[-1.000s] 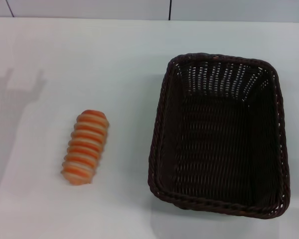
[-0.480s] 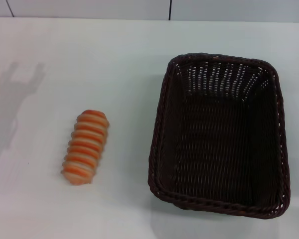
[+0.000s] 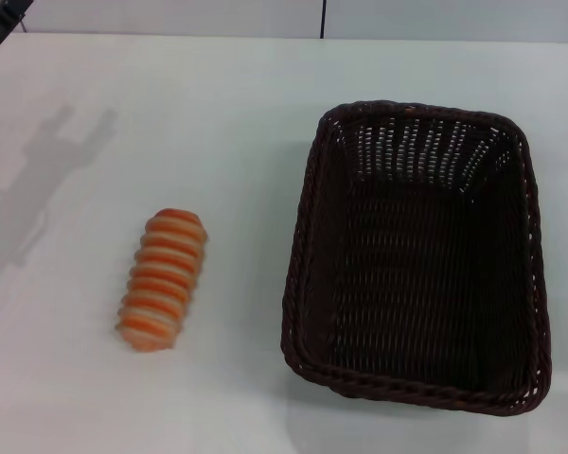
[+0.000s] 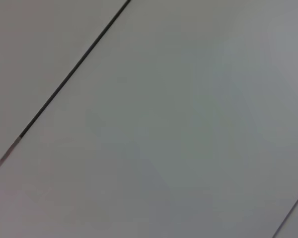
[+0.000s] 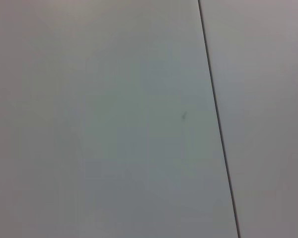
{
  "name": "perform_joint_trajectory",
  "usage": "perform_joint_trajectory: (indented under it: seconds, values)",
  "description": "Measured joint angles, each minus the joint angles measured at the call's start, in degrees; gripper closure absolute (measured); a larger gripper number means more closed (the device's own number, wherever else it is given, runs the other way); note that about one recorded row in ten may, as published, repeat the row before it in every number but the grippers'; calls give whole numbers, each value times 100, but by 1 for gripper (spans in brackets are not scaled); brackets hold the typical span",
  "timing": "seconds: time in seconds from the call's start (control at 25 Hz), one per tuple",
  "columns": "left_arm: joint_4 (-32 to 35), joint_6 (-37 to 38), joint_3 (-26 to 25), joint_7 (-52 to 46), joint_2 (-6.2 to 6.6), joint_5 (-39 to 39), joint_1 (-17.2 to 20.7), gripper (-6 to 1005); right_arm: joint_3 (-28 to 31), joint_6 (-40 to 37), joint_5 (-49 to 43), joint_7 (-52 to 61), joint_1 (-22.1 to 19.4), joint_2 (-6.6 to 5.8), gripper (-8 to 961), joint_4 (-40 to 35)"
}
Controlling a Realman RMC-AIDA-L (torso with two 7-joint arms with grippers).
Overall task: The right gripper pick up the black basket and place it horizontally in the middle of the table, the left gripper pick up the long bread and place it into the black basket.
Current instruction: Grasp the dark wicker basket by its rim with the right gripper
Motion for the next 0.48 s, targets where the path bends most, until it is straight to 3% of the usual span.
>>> perform_joint_trajectory:
  seconds: [0.04,0.12,0.2,0.4,0.48]
  values:
    - [0,0,0,0,0,0,0,158,0,0,0,0,-3,0,259,-7]
    - [-634,-629,2,345,127,4,208,170,0,0,0,0,-16,0,260,-24]
    - [-848,-817,-80,632,94,3,316,182,-1,0,0,0,-22,0,260,-29]
    - [-1039,-904,-457,1498,-239,5,571,211,-53,1,-1,-1,-91,0,258,-78]
    - [-1038,-844,-612,1974,-434,5,653,223,-74,72,-1,-17,-212,-1,258,-243]
